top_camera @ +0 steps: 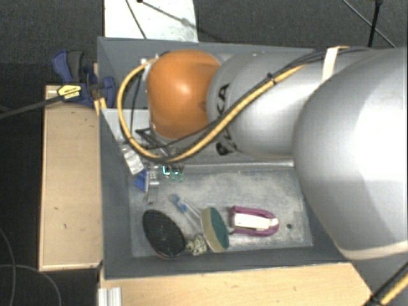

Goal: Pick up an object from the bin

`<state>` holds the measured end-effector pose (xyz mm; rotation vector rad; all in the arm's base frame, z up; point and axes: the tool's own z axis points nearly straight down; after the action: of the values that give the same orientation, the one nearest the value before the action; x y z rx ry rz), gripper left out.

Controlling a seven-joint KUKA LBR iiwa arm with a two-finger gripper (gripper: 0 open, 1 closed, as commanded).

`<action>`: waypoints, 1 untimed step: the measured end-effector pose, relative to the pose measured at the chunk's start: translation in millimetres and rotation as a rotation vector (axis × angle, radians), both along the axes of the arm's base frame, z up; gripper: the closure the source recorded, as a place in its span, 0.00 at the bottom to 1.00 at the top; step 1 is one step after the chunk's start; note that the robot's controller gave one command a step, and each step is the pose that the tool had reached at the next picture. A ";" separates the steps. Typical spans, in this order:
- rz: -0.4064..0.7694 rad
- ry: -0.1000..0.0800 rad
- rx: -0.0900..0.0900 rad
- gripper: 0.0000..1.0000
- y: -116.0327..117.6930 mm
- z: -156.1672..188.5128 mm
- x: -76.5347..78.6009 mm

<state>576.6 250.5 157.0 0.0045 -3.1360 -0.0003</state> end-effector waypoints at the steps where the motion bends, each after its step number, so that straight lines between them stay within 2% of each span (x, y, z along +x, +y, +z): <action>1: 0.213 -0.001 0.003 0.00 -4.0 -79.0 -95.5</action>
Offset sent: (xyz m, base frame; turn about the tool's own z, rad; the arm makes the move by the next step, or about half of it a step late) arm -0.0929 -0.0060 -0.0782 -0.2113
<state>481.1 246.5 78.0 0.3381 -3.1190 -0.0042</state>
